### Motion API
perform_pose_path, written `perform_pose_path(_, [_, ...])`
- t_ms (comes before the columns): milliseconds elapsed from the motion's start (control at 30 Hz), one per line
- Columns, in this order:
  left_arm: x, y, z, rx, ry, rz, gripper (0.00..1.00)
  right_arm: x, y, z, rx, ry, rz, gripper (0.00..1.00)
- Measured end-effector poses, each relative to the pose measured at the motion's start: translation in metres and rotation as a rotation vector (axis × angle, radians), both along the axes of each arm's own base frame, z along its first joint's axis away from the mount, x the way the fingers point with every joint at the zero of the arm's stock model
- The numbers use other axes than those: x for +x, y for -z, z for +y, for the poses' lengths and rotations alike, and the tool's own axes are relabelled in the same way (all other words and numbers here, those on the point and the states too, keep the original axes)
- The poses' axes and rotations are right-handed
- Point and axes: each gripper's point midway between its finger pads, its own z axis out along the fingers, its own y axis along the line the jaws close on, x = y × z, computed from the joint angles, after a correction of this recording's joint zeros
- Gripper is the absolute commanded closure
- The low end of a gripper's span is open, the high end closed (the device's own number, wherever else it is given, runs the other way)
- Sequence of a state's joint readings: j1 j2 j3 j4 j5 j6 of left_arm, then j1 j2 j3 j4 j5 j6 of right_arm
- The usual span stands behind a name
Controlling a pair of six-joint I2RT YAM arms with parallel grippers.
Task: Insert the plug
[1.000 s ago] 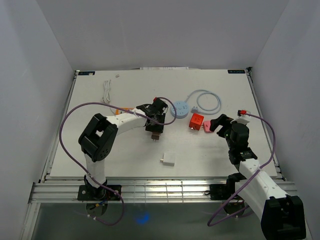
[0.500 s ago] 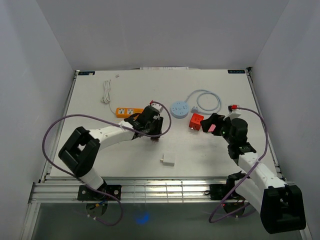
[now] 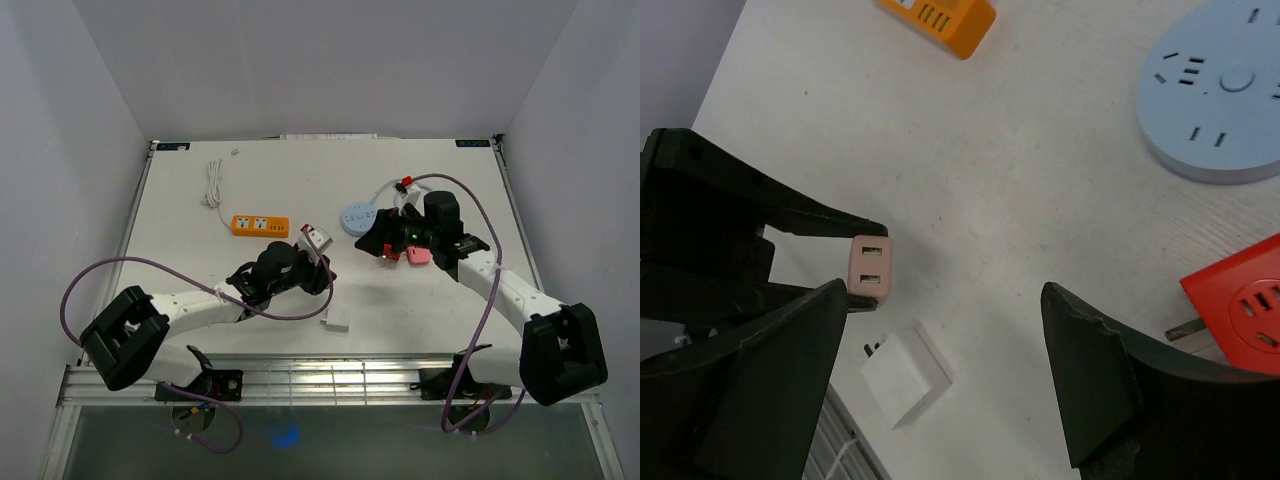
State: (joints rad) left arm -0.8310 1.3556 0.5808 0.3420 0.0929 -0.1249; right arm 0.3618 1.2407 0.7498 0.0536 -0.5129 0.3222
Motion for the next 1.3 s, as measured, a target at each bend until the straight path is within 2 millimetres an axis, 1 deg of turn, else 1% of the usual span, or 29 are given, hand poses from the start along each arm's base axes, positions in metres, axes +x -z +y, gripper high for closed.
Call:
perform_pose_path(100, [-0.009, -0.004, -0.002, -0.02, 0.049, -0.063, 0.86, -0.008, 0.002, 0.018, -0.022, -0.078, 0.047, 0.18])
perform_pose_path(267, [-0.017, -0.022, -0.004, -0.074, 0.094, -0.162, 0.86, -0.017, 0.012, 0.038, -0.064, -0.155, 0.112, 0.18])
perform_pose_path(367, [-0.017, -0.032, -0.007, -0.095, 0.105, -0.196, 0.87, -0.026, 0.021, 0.048, -0.08, -0.195, 0.155, 0.21])
perform_pose_path(400, [-0.017, -0.035, -0.008, -0.1, 0.111, -0.209, 0.87, -0.029, 0.025, 0.052, -0.085, -0.21, 0.169, 0.25])
perform_pose_path(467, [-0.019, -0.037, -0.01, -0.098, 0.122, -0.226, 0.87, -0.036, 0.03, 0.058, -0.091, -0.235, 0.196, 0.27])
perform_pose_path(533, [-0.021, -0.037, -0.012, -0.092, 0.131, -0.238, 0.87, -0.04, 0.032, 0.065, -0.095, -0.258, 0.218, 0.27])
perform_pose_path(667, [-0.023, -0.032, -0.012, -0.067, 0.138, -0.249, 0.87, -0.047, 0.031, 0.079, -0.097, -0.294, 0.232, 0.27])
perform_pose_path(767, [-0.024, -0.033, -0.012, -0.06, 0.138, -0.26, 0.87, -0.054, 0.03, 0.085, -0.096, -0.316, 0.24, 0.3])
perform_pose_path(867, [-0.024, -0.033, -0.012, -0.053, 0.136, -0.268, 0.87, -0.06, 0.031, 0.087, -0.098, -0.334, 0.25, 0.3])
perform_pose_path(900, [-0.024, -0.032, -0.012, -0.051, 0.135, -0.27, 0.87, -0.062, 0.031, 0.088, -0.098, -0.34, 0.253, 0.32])
perform_pose_path(933, [-0.023, -0.032, -0.012, -0.049, 0.134, -0.272, 0.87, -0.063, 0.031, 0.089, -0.096, -0.345, 0.253, 0.35])
perform_pose_path(967, [-0.023, -0.032, -0.012, -0.048, 0.133, -0.273, 0.87, -0.064, 0.03, 0.089, -0.094, -0.35, 0.254, 0.4])
perform_pose_path(1033, [-0.022, -0.032, -0.012, -0.045, 0.13, -0.277, 0.87, -0.065, 0.03, 0.09, -0.091, -0.357, 0.255, 0.45])
perform_pose_path(1067, [-0.022, -0.032, -0.011, -0.044, 0.127, -0.277, 0.87, -0.066, 0.03, 0.09, -0.091, -0.358, 0.258, 0.54])
perform_pose_path(1133, [-0.021, -0.032, -0.011, -0.042, 0.122, -0.279, 0.87, -0.068, 0.03, 0.09, -0.092, -0.364, 0.264, 0.65])
perform_pose_path(1167, [-0.021, -0.031, -0.01, -0.039, 0.12, -0.278, 0.86, -0.069, 0.029, 0.09, -0.088, -0.368, 0.268, 0.78])
perform_pose_path(1200, [-0.02, -0.031, -0.01, -0.035, 0.119, -0.281, 0.82, -0.068, 0.03, 0.09, -0.094, -0.361, 0.269, 0.84])
perform_pose_path(1267, [-0.019, -0.031, -0.01, -0.031, 0.112, -0.283, 0.76, -0.069, 0.03, 0.089, -0.096, -0.359, 0.282, 0.92])
perform_pose_path(1300, [-0.019, -0.03, -0.009, -0.029, 0.109, -0.282, 0.71, -0.068, 0.031, 0.089, -0.098, -0.359, 0.281, 0.92])
